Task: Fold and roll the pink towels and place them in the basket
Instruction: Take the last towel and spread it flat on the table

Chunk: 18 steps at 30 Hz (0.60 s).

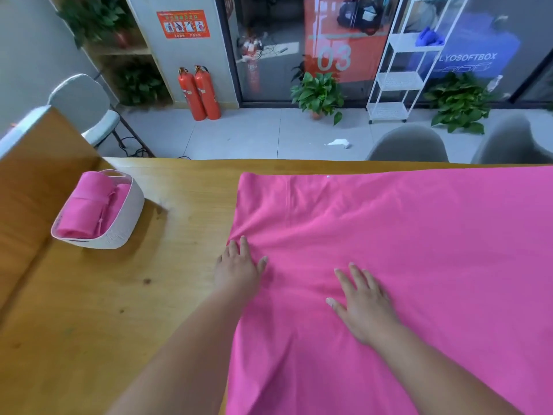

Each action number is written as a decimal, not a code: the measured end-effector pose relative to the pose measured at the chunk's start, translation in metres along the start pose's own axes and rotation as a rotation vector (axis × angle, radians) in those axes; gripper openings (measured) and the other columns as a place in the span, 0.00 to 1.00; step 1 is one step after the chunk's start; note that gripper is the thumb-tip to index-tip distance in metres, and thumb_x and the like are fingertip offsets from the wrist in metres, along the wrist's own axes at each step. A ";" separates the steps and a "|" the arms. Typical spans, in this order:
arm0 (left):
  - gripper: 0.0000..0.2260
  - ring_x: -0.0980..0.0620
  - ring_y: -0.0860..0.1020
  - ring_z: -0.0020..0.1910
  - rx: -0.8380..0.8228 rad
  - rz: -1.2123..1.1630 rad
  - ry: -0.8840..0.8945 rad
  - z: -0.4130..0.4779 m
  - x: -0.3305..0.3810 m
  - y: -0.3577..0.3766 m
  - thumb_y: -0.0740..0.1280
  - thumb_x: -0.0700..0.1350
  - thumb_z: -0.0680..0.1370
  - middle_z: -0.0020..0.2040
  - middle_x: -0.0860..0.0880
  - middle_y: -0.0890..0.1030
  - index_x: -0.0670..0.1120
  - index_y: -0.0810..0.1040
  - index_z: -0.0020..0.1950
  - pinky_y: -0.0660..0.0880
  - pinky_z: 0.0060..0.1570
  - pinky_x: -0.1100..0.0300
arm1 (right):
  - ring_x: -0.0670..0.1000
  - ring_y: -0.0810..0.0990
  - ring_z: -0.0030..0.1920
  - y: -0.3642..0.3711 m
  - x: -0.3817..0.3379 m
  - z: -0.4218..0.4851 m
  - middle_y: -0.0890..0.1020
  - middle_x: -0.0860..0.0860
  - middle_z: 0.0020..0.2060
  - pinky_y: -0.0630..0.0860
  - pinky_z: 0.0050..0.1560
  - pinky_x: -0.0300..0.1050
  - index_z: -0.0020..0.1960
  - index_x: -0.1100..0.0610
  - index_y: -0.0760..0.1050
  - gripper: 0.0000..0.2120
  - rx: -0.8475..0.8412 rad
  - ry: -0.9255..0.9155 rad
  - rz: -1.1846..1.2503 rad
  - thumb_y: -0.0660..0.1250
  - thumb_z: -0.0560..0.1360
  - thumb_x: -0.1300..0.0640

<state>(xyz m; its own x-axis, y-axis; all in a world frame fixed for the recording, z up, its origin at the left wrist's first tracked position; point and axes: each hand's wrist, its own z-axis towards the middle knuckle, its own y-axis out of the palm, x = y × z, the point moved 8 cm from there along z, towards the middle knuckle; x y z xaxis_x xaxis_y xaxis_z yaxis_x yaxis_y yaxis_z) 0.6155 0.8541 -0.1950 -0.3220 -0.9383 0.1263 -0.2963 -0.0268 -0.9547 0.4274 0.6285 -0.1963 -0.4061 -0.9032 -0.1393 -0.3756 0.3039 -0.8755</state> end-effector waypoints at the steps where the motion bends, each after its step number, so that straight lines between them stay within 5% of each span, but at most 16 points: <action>1: 0.38 0.38 0.66 0.77 0.024 0.021 -0.027 0.004 -0.002 -0.005 0.52 0.67 0.84 0.80 0.38 0.65 0.43 0.54 0.85 0.67 0.74 0.44 | 0.59 0.46 0.84 -0.002 0.001 0.005 0.43 0.51 0.86 0.51 0.83 0.59 0.86 0.44 0.44 0.37 -0.001 0.003 -0.004 0.49 0.83 0.30; 3: 0.36 0.38 0.67 0.75 0.088 0.044 0.011 0.013 0.002 -0.016 0.52 0.66 0.84 0.78 0.39 0.68 0.44 0.57 0.84 0.68 0.72 0.44 | 0.58 0.54 0.82 -0.013 0.000 0.015 0.52 0.52 0.85 0.60 0.80 0.58 0.86 0.45 0.50 0.35 0.070 0.012 -0.028 0.48 0.83 0.31; 5: 0.36 0.38 0.58 0.82 0.067 0.033 0.085 0.021 0.007 -0.014 0.52 0.66 0.84 0.83 0.39 0.59 0.45 0.54 0.85 0.61 0.79 0.43 | 0.58 0.60 0.80 -0.029 -0.003 0.028 0.59 0.54 0.83 0.65 0.78 0.56 0.85 0.46 0.55 0.35 0.187 0.015 -0.036 0.49 0.83 0.32; 10: 0.44 0.45 0.41 0.85 -0.009 0.073 0.058 0.026 -0.014 0.018 0.37 0.73 0.79 0.87 0.45 0.42 0.47 0.44 0.87 0.44 0.84 0.45 | 0.58 0.34 0.84 -0.029 -0.007 0.076 0.31 0.52 0.83 0.39 0.82 0.57 0.84 0.43 0.33 0.37 0.157 -0.092 -0.059 0.44 0.83 0.30; 14: 0.43 0.47 0.35 0.84 0.075 0.062 0.006 0.032 -0.033 0.028 0.35 0.74 0.80 0.86 0.47 0.35 0.48 0.39 0.86 0.40 0.83 0.44 | 0.58 0.33 0.83 -0.018 -0.014 0.103 0.33 0.53 0.83 0.41 0.83 0.61 0.85 0.45 0.37 0.39 0.207 -0.101 -0.067 0.36 0.80 0.27; 18: 0.42 0.49 0.34 0.84 0.163 0.068 -0.016 0.050 -0.058 0.022 0.39 0.74 0.81 0.86 0.47 0.37 0.48 0.40 0.86 0.41 0.83 0.43 | 0.61 0.42 0.85 -0.019 -0.044 0.127 0.44 0.55 0.85 0.47 0.83 0.64 0.86 0.47 0.47 0.38 0.271 -0.099 -0.054 0.42 0.82 0.29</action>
<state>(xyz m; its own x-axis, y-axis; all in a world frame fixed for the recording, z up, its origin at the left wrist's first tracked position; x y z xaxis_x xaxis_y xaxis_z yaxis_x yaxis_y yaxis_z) 0.6721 0.8904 -0.2369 -0.3213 -0.9452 0.0572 -0.1241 -0.0179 -0.9921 0.5580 0.6240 -0.2326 -0.3037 -0.9450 -0.1215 -0.1526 0.1741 -0.9728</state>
